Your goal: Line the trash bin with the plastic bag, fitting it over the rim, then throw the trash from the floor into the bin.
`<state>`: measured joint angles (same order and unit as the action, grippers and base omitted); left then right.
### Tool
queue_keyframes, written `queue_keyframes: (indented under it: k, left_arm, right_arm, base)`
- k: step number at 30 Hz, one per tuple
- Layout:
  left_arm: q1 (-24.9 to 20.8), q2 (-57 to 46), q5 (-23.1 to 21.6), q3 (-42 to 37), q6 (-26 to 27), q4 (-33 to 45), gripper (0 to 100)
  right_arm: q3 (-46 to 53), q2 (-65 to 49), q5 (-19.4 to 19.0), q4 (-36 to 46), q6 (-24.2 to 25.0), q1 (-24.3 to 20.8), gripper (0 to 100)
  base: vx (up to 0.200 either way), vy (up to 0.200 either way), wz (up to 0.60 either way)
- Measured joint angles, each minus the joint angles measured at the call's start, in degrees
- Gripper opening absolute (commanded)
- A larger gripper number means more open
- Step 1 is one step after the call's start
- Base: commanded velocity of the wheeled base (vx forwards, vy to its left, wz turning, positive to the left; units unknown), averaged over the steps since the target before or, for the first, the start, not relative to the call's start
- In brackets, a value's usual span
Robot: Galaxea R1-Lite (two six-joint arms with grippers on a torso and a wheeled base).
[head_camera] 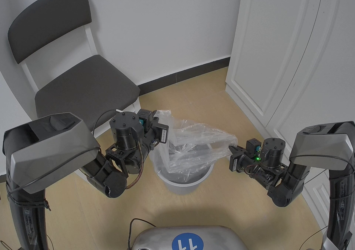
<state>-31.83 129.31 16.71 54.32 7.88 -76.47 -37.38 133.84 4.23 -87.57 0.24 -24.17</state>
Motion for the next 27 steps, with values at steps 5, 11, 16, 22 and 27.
queue_keyframes:
  k: [5, 11, 16, 22, 27]
  left_arm:
    - [0.66, 2.63, 0.12, 5.49, -3.32, 0.44, 0]
    - [0.74, 5.84, 0.22, 8.79, -4.75, 0.57, 0]
    - [0.55, 7.17, 0.20, 8.91, -4.82, 0.57, 0]
    - [0.49, 7.77, 0.15, 7.67, -4.75, 0.60, 0]
    - [0.50, 7.80, 0.09, 6.01, -4.53, 2.73, 0]
  right_arm:
    - [-4.46, 3.51, 0.34, -0.38, 2.65, 0.72, 0]
    - [-6.83, 5.90, 0.22, -0.76, 3.43, 2.33, 0]
    - [-6.64, 6.31, -0.18, -1.28, 3.36, 3.51, 0]
    - [-4.66, 6.53, -2.43, -1.37, 3.15, 3.71, 0]
    - [-3.41, 6.51, -2.93, -1.39, 2.54, 3.47, 0]
  base:
    - [0.000, 0.000, 0.00]
    - [0.000, 0.000, 0.00]
    - [0.000, 0.000, 0.00]
    - [0.000, 0.000, 0.00]
    - [0.000, 0.000, 0.00]
